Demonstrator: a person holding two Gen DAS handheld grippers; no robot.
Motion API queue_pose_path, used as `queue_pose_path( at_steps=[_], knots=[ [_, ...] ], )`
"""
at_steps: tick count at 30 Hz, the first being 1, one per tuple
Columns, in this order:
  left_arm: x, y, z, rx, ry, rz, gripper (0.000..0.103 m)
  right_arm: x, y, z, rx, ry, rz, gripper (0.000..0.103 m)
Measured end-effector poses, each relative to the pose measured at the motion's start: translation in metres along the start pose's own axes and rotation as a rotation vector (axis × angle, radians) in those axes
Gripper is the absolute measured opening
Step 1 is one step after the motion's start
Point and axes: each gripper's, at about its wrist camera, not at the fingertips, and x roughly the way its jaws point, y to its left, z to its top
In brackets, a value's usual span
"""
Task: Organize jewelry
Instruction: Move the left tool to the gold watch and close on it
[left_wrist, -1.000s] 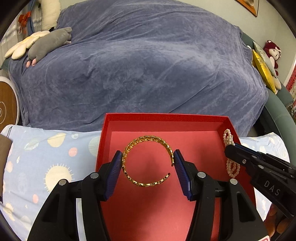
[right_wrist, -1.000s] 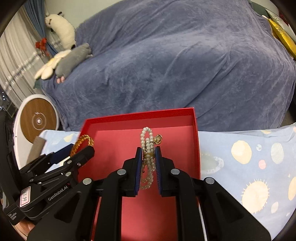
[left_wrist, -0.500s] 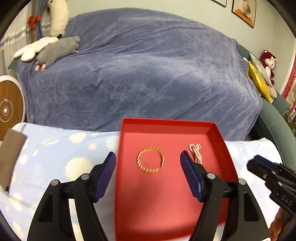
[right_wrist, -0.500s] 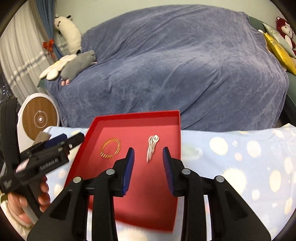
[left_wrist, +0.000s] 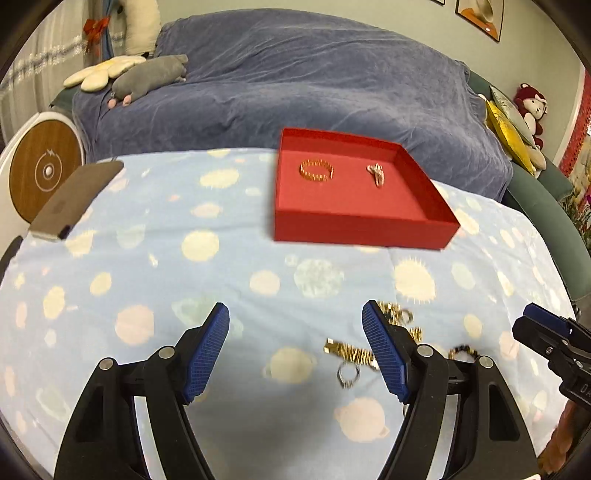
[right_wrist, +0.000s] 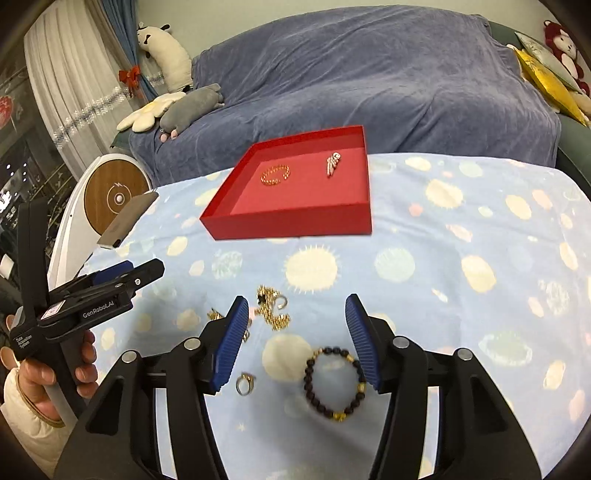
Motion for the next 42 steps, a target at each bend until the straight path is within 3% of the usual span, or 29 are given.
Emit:
queue_pose_path(
  at_steps=[4,9,13,18,31,38,42],
  knots=[
    [0.01,0.0,-0.03,0.011,0.032,0.005,0.072,0.012,-0.002,-0.024,-0.022,0.052,-0.025,0.054],
    [0.024,0.0,-0.043,0.031,0.049,0.012,0.072,0.022,-0.008,-0.035,-0.034,0.083,-0.043,0.054],
    [0.03,0.0,-0.043,0.01,0.076,-0.036,0.072,0.024,-0.007,-0.039,-0.049,0.098,-0.033,0.054],
    [0.034,-0.008,-0.047,0.053,0.086,-0.038,0.072,0.029,-0.007,-0.046,-0.066,0.123,-0.034,0.054],
    [0.04,-0.008,-0.044,0.008,0.106,-0.062,0.072,0.035,-0.012,-0.043,-0.015,0.132,-0.036,0.054],
    [0.055,-0.034,-0.037,0.008,0.113,-0.078,0.072,0.039,-0.004,-0.036,-0.022,0.12,-0.034,0.054],
    [0.066,-0.052,-0.037,0.053,0.112,-0.035,0.072,0.04,-0.009,-0.037,-0.015,0.123,-0.043,0.054]
  ],
)
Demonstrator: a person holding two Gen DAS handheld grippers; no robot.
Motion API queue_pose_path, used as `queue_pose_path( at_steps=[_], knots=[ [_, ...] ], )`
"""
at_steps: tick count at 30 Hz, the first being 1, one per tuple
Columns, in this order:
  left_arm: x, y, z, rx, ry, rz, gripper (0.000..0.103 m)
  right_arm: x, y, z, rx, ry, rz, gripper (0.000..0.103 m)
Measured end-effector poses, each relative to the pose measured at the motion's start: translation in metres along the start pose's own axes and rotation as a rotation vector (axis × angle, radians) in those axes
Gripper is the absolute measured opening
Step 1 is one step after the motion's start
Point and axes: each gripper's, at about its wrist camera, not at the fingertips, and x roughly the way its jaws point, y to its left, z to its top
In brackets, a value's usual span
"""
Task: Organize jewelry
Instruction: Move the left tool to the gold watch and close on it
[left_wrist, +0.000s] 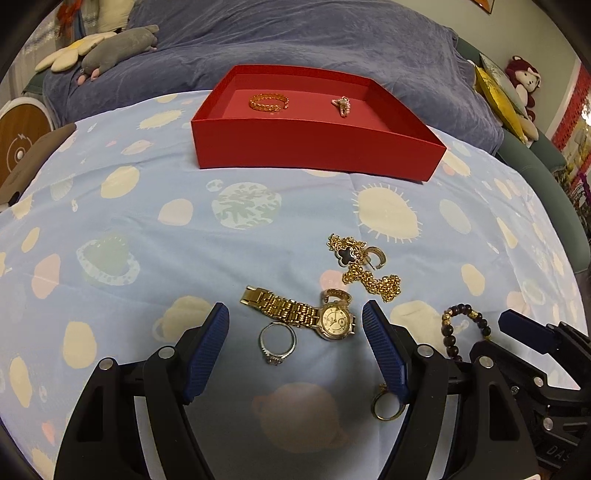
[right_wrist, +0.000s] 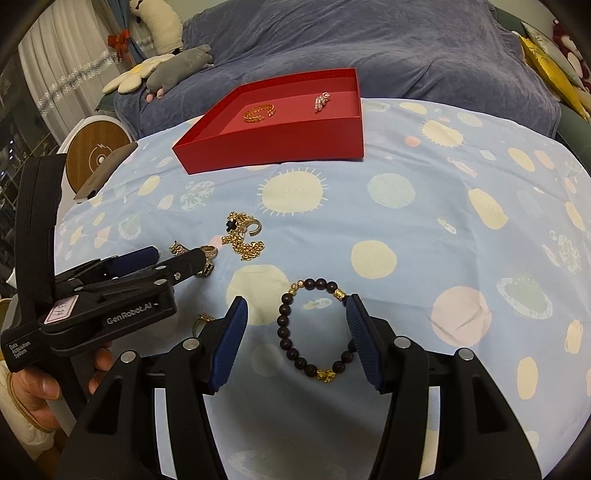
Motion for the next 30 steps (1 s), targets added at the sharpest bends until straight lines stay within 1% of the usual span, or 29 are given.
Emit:
queue_pose_path(
  at_steps=[4,7,11,15,20,21,23,25,26,27,29,30],
  knots=[
    [0.008,-0.01,0.0,0.058,-0.027,0.078,0.072,0.001,-0.006,-0.002,0.01,0.008,-0.004,0.054],
    [0.009,-0.011,-0.003,0.089,-0.037,0.112,0.073,0.0,-0.007,-0.002,0.014,0.008,-0.001,0.054],
    [0.001,-0.001,-0.009,0.096,-0.022,0.097,0.073,-0.004,-0.005,0.001,0.012,-0.005,0.003,0.054],
    [-0.005,0.015,-0.015,0.087,-0.024,0.102,0.073,-0.004,-0.002,0.0,0.005,-0.005,0.005,0.054],
    [-0.009,0.024,-0.017,0.077,-0.036,0.083,0.068,-0.001,0.005,-0.001,-0.008,0.001,0.007,0.054],
    [-0.009,0.024,-0.017,0.077,-0.04,0.078,0.066,-0.001,0.006,-0.001,-0.009,0.001,0.008,0.054],
    [-0.009,0.021,-0.015,0.079,-0.049,0.064,0.059,0.0,0.008,0.0,-0.013,0.001,0.012,0.054],
    [-0.009,0.018,-0.014,0.084,-0.055,0.045,0.047,-0.001,0.011,0.0,-0.021,-0.001,0.011,0.054],
    [-0.009,0.016,-0.014,0.088,-0.059,0.036,0.044,-0.001,0.011,0.0,-0.024,-0.002,0.012,0.054],
    [-0.009,0.014,-0.014,0.092,-0.062,0.027,0.039,-0.001,0.011,0.0,-0.026,-0.001,0.013,0.054],
    [-0.009,0.011,-0.015,0.098,-0.066,0.021,0.035,-0.001,0.009,-0.001,-0.024,0.003,0.011,0.054],
    [-0.009,0.01,-0.016,0.102,-0.067,0.017,0.03,-0.001,0.007,-0.001,-0.021,0.005,0.011,0.054]
  ],
)
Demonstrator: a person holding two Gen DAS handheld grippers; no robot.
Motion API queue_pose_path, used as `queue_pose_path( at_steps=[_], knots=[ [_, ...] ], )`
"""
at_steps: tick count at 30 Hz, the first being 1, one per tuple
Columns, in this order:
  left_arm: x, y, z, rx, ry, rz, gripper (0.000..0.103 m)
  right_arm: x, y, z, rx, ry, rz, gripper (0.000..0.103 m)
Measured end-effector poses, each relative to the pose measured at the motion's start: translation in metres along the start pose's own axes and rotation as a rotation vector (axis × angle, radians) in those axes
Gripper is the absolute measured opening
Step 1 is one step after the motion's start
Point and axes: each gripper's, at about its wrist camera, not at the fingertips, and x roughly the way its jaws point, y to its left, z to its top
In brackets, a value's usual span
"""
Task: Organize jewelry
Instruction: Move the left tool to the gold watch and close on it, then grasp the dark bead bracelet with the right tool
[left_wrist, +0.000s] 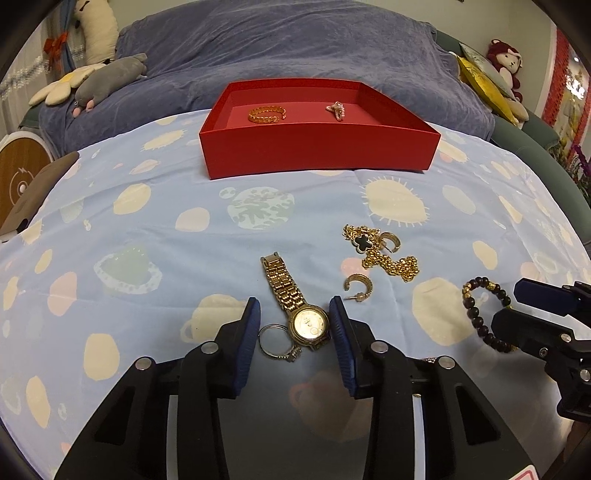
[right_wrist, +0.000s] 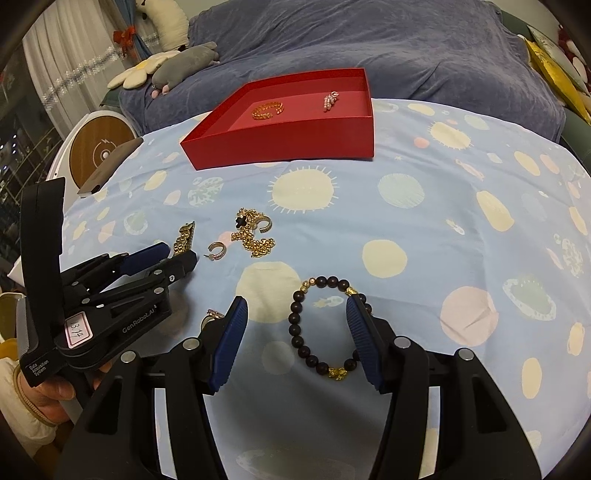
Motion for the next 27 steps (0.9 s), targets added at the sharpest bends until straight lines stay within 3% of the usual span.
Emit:
queue_pose_path(
  at_steps=[2,10,23,27],
  knots=[
    [0.0,-0.001,0.0,-0.002,0.001,-0.016,0.02,0.0,-0.003,-0.001,0.006,0.004,0.0,0.054],
    [-0.004,-0.005,0.003,-0.02,0.008,-0.058,0.02,0.0,-0.009,-0.006,0.011,0.011,-0.006,0.054],
    [-0.035,0.003,0.02,-0.09,-0.046,-0.127,0.02,0.011,-0.024,-0.008,0.054,0.039,-0.017,0.054],
    [-0.038,0.006,0.023,-0.104,-0.049,-0.138,0.02,0.009,-0.027,-0.004,0.058,0.018,-0.025,0.045]
  ],
)
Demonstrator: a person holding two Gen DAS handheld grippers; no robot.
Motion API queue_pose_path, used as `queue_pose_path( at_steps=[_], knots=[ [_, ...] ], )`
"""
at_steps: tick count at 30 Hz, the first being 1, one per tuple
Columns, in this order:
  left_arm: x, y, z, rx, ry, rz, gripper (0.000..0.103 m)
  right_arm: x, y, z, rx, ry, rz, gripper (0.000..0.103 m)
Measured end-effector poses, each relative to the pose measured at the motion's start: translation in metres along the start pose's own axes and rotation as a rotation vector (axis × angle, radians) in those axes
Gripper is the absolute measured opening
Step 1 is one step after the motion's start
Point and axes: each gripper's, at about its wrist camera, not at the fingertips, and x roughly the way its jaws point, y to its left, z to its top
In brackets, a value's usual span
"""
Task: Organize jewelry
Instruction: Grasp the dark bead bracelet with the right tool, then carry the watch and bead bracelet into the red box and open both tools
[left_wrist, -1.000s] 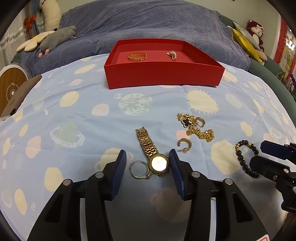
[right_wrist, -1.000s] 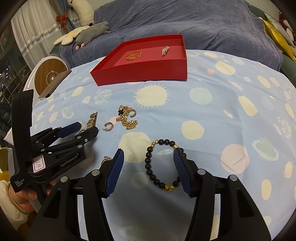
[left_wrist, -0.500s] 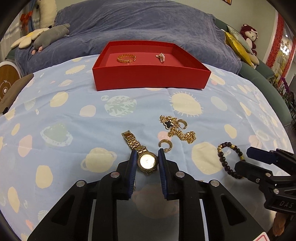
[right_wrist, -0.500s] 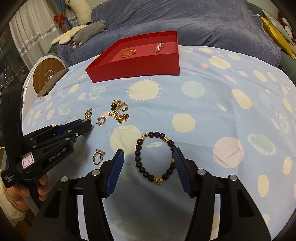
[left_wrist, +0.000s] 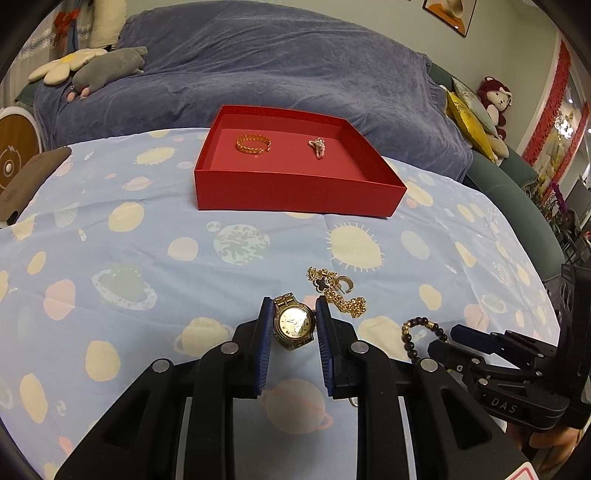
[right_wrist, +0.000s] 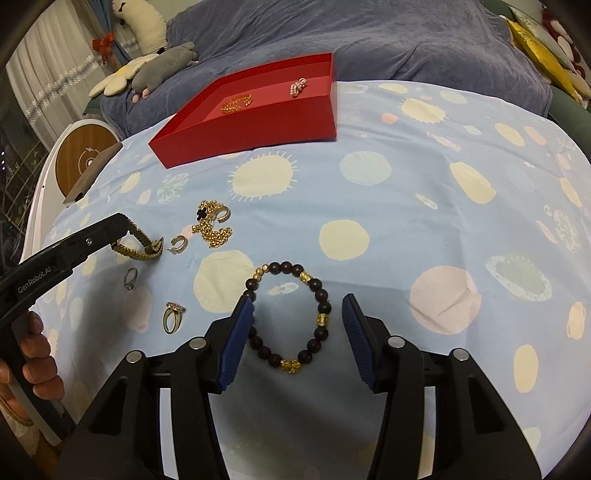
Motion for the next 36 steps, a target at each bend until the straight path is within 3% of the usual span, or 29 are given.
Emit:
queue_pose_path(
  at_steps=[5,8,10,26,33,36],
  knots=[
    [0.0,0.0,0.0,-0.002,0.0,0.0,0.02,0.008,0.004,-0.002,-0.029,0.004,-0.038,0.039],
    [-0.001,0.001,0.001,-0.005,-0.002,0.001,0.02,0.009,0.008,-0.003,-0.06,0.0,-0.07,0.025],
    [-0.002,0.001,0.001,-0.008,-0.006,0.003,0.02,0.009,0.008,-0.002,-0.067,-0.001,-0.084,0.008],
    [-0.035,0.011,0.031,-0.045,-0.095,-0.006,0.02,-0.034,0.037,0.036,-0.088,-0.141,-0.005,0.007],
    [-0.044,0.01,0.079,-0.027,-0.132,-0.019,0.02,-0.053,0.045,0.094,-0.09,-0.198,0.05,0.007],
    [-0.039,0.006,0.11,0.036,-0.169,0.024,0.02,-0.052,0.052,0.13,-0.098,-0.221,0.072,0.007]
  ],
)
